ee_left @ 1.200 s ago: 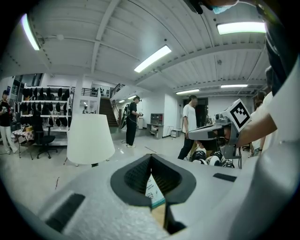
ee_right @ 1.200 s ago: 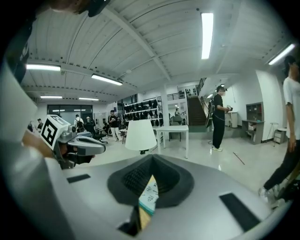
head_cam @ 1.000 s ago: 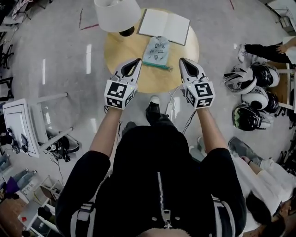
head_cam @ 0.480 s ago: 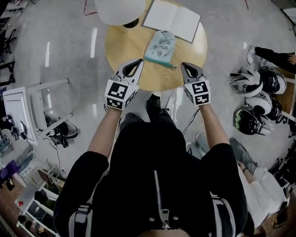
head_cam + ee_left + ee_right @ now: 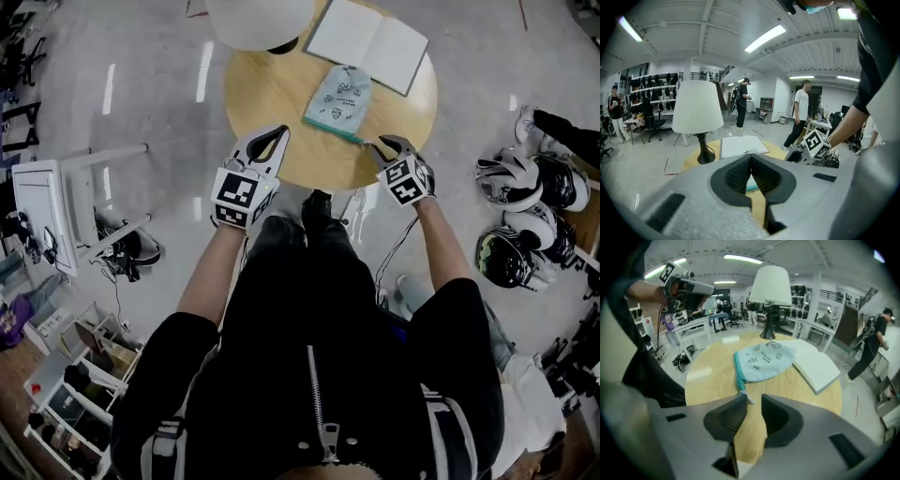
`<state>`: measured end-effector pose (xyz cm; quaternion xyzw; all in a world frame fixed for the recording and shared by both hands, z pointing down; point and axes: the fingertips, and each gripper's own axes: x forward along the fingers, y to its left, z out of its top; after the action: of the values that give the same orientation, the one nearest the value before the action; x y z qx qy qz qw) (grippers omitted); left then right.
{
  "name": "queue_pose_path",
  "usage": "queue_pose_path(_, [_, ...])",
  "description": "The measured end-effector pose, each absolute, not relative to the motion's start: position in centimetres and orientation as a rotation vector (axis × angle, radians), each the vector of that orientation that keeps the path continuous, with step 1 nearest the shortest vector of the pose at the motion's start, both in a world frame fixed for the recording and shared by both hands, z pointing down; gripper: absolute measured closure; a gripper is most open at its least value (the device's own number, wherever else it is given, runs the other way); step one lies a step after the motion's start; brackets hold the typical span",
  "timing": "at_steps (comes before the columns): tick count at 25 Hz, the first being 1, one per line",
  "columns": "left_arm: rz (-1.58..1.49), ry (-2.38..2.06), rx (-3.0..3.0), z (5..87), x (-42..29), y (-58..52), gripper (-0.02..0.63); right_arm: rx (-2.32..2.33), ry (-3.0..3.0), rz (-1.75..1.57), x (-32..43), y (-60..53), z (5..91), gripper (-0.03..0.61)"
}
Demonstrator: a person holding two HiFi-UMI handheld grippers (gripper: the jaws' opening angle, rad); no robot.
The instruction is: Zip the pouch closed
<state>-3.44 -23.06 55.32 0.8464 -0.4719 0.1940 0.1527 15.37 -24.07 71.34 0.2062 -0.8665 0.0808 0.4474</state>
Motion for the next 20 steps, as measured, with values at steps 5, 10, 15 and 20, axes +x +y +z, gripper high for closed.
queue_pose_path(5, [0.570, -1.386, 2.396, 55.5, -4.5, -22.7, 0.606, 0.359, -2.082, 0.080, 14.9, -23.8, 73.6, 0.489])
queue_pose_path(10, [0.574, -1.410, 2.368, 55.9, -5.2, -21.9, 0.606, 0.317, -2.053, 0.034, 14.5, -23.7, 75.0, 0.488])
queue_pose_path(15, [0.574, -1.405, 2.368, 55.8, -5.8, -21.1, 0.606, 0.287, -2.032, 0.022, 13.5, -22.7, 75.2, 0.544])
queue_pose_path(20, [0.567, -1.378, 2.407, 55.3, -5.4, -21.6, 0.606, 0.338, -2.059, 0.127, 13.1, -22.3, 74.1, 0.560])
